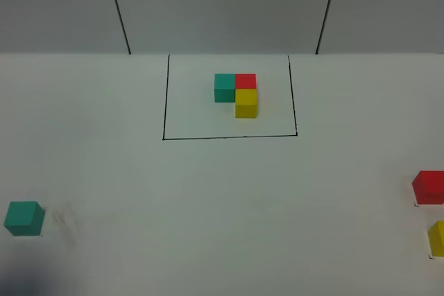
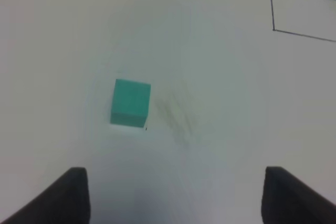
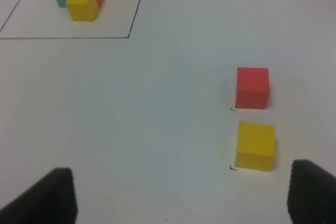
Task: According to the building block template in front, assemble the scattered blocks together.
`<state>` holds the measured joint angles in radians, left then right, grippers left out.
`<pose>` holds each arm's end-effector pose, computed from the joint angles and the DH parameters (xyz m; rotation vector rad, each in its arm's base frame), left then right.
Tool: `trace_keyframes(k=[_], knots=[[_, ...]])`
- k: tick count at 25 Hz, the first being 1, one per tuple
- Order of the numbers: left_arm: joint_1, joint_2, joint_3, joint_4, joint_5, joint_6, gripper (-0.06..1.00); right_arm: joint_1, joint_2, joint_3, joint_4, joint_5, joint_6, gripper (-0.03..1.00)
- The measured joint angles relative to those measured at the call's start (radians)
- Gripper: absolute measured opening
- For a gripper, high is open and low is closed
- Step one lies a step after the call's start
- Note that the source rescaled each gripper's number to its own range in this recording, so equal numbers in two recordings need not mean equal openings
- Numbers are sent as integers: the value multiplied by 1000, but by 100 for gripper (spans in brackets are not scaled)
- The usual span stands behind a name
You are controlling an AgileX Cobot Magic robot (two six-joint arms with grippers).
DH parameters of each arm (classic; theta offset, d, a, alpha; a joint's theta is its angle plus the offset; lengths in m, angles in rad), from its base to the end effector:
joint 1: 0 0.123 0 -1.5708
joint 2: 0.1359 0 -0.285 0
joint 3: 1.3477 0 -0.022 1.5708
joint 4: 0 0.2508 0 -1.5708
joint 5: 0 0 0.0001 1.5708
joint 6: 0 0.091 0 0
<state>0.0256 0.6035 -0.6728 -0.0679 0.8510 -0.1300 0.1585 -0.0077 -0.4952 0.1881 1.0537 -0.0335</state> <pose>0.1036 -0.0020 0.3177 -0.1997 2.2579 -0.1370 -0.0082 0.0137 0.2776 -0.2031 2.0233 0.3034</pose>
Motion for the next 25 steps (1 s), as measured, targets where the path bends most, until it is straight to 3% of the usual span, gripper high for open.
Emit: trace_keyframes(k=[7,11,25], knots=[[0,424,-200,4,-9,40,47,0,0,0,0,0,0,64],[0,607,-246,4,-3,59,47,0,0,0,0,0,0,64],[0,883,-248,129,6,61,49,0,0,0,0,0,0,64]])
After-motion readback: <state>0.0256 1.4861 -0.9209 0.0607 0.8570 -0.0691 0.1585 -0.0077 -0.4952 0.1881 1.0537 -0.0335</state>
